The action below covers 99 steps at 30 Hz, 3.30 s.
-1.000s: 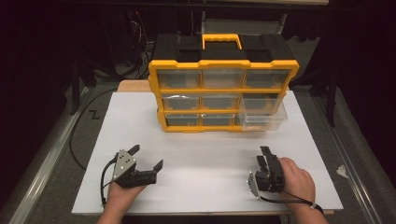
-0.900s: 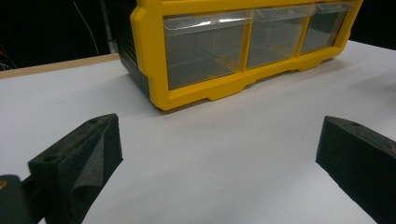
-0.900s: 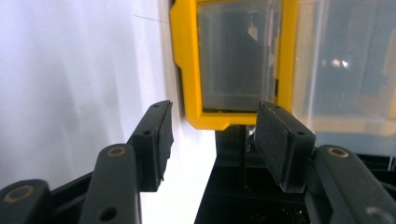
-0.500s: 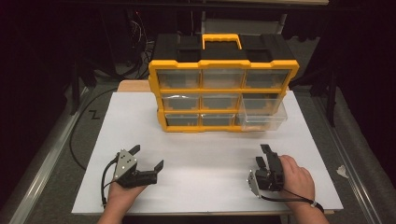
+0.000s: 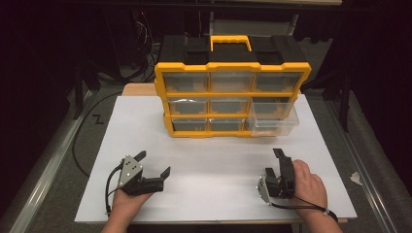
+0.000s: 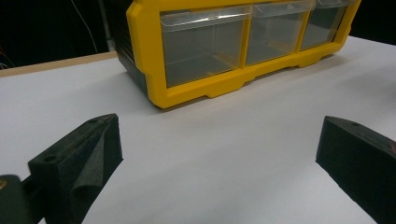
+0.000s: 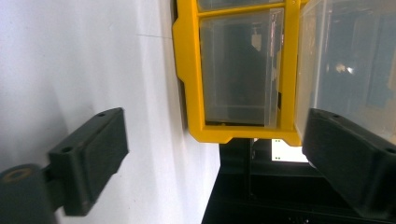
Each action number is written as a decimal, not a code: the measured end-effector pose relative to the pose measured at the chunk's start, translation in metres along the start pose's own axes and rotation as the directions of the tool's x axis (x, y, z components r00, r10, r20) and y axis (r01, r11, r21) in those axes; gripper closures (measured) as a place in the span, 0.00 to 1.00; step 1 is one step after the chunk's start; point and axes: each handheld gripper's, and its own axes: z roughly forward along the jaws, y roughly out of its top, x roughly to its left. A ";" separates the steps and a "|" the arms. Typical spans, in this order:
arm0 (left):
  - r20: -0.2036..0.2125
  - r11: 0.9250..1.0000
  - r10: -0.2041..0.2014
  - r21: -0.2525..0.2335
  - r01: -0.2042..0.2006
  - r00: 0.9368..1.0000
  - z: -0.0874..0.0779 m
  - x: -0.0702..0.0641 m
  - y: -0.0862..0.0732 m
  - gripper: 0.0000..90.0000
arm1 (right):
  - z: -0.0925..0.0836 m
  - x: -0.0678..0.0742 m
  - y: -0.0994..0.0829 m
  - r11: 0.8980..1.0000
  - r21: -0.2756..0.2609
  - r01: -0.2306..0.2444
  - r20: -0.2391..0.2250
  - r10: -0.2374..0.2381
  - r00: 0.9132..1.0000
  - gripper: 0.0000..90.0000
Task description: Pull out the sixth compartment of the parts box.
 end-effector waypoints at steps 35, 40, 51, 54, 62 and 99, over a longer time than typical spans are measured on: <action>-0.002 1.000 -0.006 -0.008 0.006 1.000 -0.001 0.002 0.001 0.01 | 0.006 -0.010 -0.022 0.851 0.036 -0.523 -0.126 0.523 0.843 0.01; 0.001 1.000 -0.006 -0.007 0.006 1.000 -0.001 0.001 0.000 0.01 | 0.005 -0.013 -0.026 0.749 0.043 -0.662 -0.199 0.655 0.729 0.01; 0.005 1.000 -0.009 -0.008 0.009 1.000 -0.001 0.001 0.000 0.01 | 0.001 -0.020 -0.034 0.502 0.062 -0.863 -0.295 0.835 0.465 0.01; 0.007 1.000 -0.009 -0.007 0.009 1.000 -0.001 0.001 0.000 0.01 | 0.001 -0.022 -0.039 0.430 0.067 -0.900 -0.306 0.868 0.392 0.01; 0.012 1.000 -0.012 -0.004 0.012 1.000 0.000 0.001 0.000 0.01 | -0.003 -0.023 -0.054 0.228 0.080 -0.970 -0.328 0.925 0.190 0.01; 0.023 1.000 -0.010 0.002 0.010 1.000 0.000 0.000 0.000 0.01 | -0.005 -0.020 -0.061 0.203 0.041 -0.978 -0.354 0.918 0.176 0.01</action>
